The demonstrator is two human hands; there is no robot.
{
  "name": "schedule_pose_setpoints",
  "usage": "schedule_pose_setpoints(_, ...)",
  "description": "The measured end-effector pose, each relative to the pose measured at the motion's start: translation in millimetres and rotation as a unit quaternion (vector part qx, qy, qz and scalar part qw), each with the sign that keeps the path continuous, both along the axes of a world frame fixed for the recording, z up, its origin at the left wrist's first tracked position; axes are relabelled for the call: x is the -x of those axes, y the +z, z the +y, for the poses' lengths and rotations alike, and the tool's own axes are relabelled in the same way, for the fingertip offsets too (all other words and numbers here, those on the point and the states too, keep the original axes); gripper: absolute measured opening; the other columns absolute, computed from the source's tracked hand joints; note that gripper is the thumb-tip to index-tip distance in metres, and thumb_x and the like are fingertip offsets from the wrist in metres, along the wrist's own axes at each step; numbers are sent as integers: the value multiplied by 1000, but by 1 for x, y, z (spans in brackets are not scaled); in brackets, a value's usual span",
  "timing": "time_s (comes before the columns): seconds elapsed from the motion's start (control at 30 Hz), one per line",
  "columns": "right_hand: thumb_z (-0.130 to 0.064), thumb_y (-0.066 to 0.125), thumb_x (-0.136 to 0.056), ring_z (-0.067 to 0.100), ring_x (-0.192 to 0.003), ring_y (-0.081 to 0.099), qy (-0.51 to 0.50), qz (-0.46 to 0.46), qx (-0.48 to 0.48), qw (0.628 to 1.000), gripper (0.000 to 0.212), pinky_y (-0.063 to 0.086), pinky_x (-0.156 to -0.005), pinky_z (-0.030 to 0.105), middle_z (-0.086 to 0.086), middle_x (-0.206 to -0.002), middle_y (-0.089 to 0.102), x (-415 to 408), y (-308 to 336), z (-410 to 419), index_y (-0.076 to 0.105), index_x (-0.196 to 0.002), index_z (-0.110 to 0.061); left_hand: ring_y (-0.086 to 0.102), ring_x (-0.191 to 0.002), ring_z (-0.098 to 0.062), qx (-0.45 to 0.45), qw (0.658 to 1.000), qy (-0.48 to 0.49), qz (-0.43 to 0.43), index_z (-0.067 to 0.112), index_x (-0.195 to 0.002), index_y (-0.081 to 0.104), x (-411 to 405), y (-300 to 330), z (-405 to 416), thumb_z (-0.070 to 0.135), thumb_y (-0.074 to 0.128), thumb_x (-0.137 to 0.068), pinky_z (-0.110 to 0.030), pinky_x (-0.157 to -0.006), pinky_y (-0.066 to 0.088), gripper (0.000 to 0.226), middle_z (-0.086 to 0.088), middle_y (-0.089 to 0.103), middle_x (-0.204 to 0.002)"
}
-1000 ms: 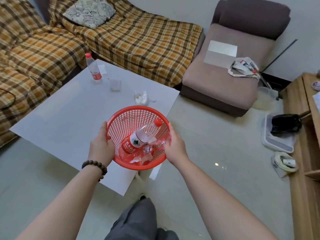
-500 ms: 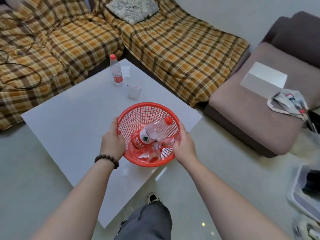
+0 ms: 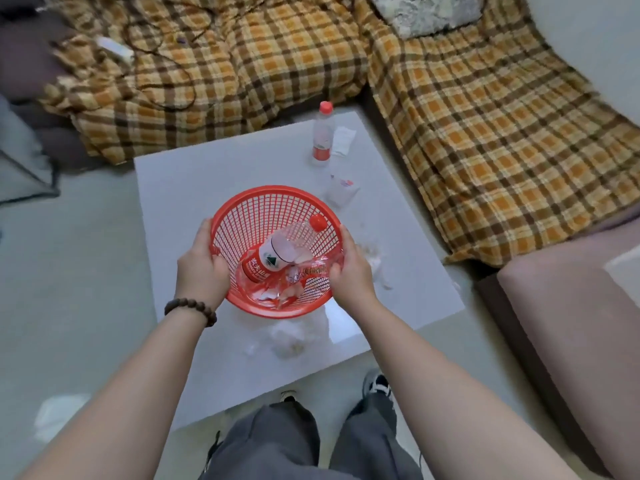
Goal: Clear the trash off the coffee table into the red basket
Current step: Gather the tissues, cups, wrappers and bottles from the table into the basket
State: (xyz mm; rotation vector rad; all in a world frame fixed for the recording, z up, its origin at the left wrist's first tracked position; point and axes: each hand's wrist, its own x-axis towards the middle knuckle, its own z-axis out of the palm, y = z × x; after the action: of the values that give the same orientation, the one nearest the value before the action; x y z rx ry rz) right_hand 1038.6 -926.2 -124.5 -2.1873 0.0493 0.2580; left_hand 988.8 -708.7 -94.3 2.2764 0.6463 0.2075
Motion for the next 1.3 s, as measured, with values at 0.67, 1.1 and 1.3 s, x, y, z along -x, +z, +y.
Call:
schedule_pose_setpoints(0.67, -36, 60, -88, 22, -109, 57, 532, 86, -60, 840, 68, 47, -87, 34, 5, -125, 56, -19, -49, 43, 22, -145, -35, 58, -90, -34, -63, 880, 461, 94, 23, -142, 29, 140, 0, -95, 0, 40, -85, -41, -81, 47, 62, -18, 61, -108)
schedule_pose_setpoints(1.1, -38, 56, -90, 28, -142, 13, 632, 48, 212, 744, 68, 29, -112, 43, 5, -156, 14, -1, -183, 21, 20, -147, -32, 59, -90, -40, -75, 803, 551, 213, 31, -140, 24, 276, -46, -123, 6, 44, -85, -48, -81, 48, 63, -21, 63, -108)
schedule_pose_setpoints(1.3, 3, 45, -82, 30, -128, 32, 636, -5, 295, 713, 65, 39, -98, 38, 8, -143, 34, 30, -212, 20, 32, -140, -24, 59, -96, -39, -63, 804, 544, 231, 32, -139, 23, 299, -66, -116, 7, 47, -84, -46, -86, 46, 65, -19, 62, -114)
